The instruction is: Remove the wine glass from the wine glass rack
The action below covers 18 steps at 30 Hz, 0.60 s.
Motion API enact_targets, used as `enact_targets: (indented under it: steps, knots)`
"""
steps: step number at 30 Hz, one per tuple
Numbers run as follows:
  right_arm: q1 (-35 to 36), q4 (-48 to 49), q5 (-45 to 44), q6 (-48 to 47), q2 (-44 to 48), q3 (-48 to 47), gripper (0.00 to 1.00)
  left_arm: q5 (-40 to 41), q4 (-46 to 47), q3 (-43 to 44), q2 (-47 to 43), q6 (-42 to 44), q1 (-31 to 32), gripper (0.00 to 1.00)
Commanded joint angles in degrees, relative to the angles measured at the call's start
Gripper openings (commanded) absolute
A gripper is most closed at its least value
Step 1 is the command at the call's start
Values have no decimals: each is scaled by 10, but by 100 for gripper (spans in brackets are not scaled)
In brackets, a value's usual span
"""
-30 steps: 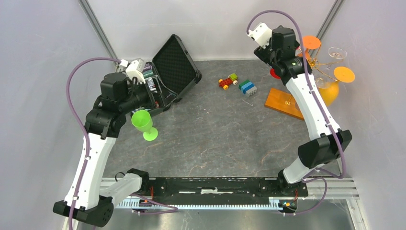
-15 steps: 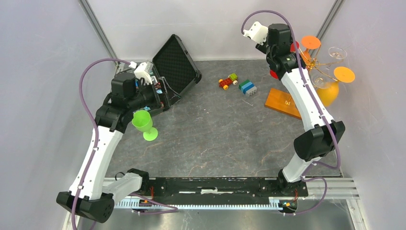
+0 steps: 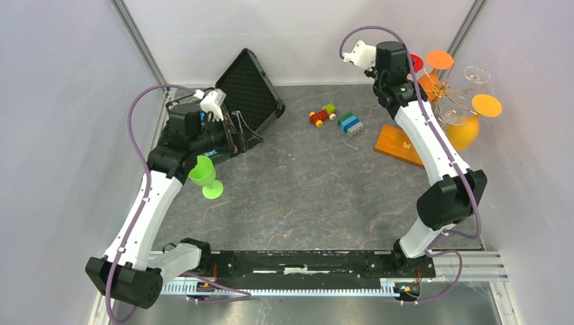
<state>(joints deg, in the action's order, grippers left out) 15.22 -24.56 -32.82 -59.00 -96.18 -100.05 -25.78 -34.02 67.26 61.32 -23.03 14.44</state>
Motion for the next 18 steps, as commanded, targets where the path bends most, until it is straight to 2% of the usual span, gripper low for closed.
enact_targets:
  steps: [1, 8, 10, 12, 15, 18]
  knots:
    - [0, 39, -14, -21, 7, 4, 45, -21, 40, -6, 8, 22, -2, 100]
    - [9, 39, -14, -23, 12, 7, 27, -12, 37, -18, 3, 28, -2, 100]
    - [15, 37, -18, -25, 14, 11, 18, -9, 36, -19, 2, 29, -2, 100]
    - [21, 43, -25, -27, 20, 17, 4, -9, 37, -20, 2, 29, -2, 100]
    - [30, 43, -37, -31, 23, 17, 0, -9, 37, -21, 3, 30, -2, 100]
    - [37, 45, -49, -35, 24, 12, 0, -2, 33, -15, 3, 35, -2, 100]
